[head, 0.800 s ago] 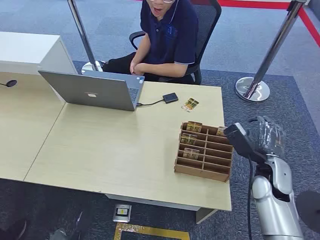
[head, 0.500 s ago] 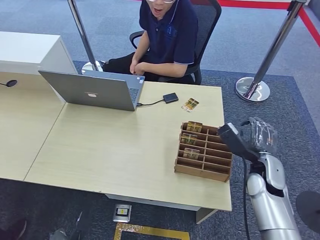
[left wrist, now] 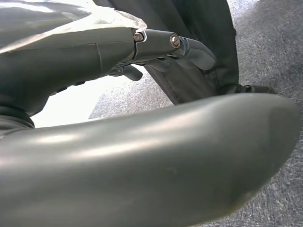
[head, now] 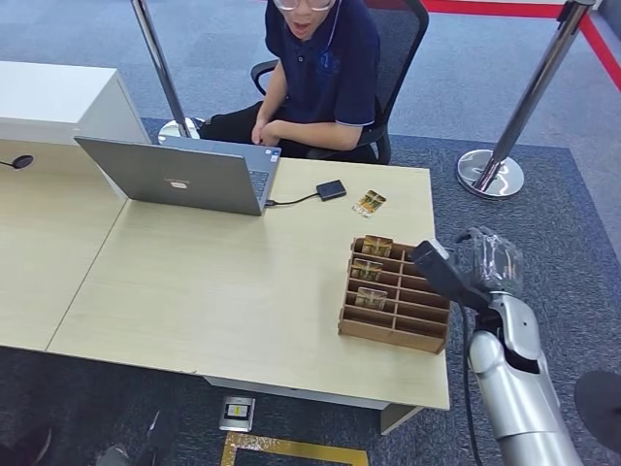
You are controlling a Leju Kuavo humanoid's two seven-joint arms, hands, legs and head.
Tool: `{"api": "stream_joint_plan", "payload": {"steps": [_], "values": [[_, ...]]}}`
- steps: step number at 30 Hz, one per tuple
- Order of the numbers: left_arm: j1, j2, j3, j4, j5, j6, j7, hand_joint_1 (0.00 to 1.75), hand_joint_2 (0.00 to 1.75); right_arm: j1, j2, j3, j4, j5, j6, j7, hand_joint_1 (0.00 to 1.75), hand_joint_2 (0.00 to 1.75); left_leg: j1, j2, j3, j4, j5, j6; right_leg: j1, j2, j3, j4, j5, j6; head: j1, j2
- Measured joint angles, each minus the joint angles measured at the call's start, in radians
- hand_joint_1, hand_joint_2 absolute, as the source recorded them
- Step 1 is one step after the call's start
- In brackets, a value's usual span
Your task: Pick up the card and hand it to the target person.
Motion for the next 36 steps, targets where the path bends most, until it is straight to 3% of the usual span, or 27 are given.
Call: {"api": "stream_joint_plan", "payload": {"steps": [20,31,36], "values": [[0.0,0.0,0.0,0.001,-0.004,-0.003,0.002,0.0,0.0,-0.004,0.019,0.034,0.037,0.018,0.004,0.029,0.67,1.75,0.0,0.0,0.0,0.0,0.0,0.0,0.0,0.0,0.0,0.0,0.0,0.0,0.0,0.0],[0.0,0.0,0.0,0.002,-0.009,-0.006,0.004,0.0,0.0,-0.005,0.033,0.042,0.043,0.018,0.005,0.032,0.72,1.75,0.0,0.0,0.0,0.0,0.0,0.0,0.0,0.0,0.0,0.0,0.0,0.0,0.0,0.0],[0.0,0.0,0.0,0.002,-0.008,-0.011,0.012,0.0,0.0,-0.011,0.037,0.044,0.052,0.019,0.007,0.035,0.84,1.75,0.0,0.0,0.0,0.0,0.0,0.0,0.0,0.0,0.0,0.0,0.0,0.0,0.0,0.0]]}}
